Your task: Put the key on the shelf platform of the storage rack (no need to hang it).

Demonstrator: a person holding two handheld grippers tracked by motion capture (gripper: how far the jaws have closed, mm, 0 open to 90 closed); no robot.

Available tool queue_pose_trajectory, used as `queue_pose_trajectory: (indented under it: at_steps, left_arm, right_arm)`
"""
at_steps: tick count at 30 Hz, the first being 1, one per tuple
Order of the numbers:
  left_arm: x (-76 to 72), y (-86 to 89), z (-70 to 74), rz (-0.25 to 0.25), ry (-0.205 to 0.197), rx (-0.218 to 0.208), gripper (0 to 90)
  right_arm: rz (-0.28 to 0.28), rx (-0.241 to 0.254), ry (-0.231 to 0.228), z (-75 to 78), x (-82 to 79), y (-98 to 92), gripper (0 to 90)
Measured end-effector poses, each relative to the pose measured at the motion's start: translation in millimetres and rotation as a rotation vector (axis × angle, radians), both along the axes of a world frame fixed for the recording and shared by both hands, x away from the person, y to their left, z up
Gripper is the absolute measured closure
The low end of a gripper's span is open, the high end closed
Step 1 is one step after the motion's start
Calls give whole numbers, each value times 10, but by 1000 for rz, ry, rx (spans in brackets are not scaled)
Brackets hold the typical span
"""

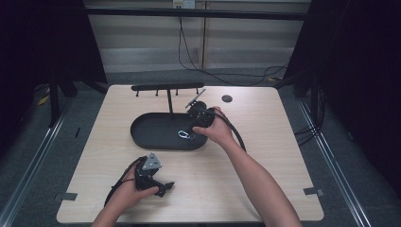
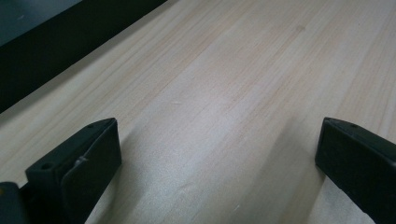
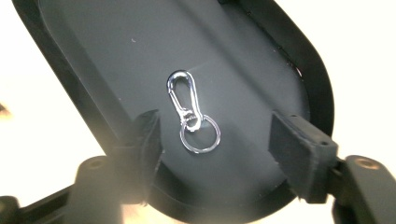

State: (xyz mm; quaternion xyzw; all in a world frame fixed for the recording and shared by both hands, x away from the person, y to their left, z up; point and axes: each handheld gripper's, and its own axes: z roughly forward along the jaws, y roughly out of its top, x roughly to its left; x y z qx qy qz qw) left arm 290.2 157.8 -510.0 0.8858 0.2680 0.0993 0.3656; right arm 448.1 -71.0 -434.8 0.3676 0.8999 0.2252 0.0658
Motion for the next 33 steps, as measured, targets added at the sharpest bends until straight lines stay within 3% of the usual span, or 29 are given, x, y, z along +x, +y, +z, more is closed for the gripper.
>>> queue_pose_trajectory:
  at_steps: [9,33]
  left_arm:
    - [-5,1,-2,-1,4,-4,0]
    - [-8,1,-2,0,7,-5,0]
  right_arm:
    - [-15,25,-2,58,-82,-111,284]
    - [-27,39,-10,139,-303,-433,284]
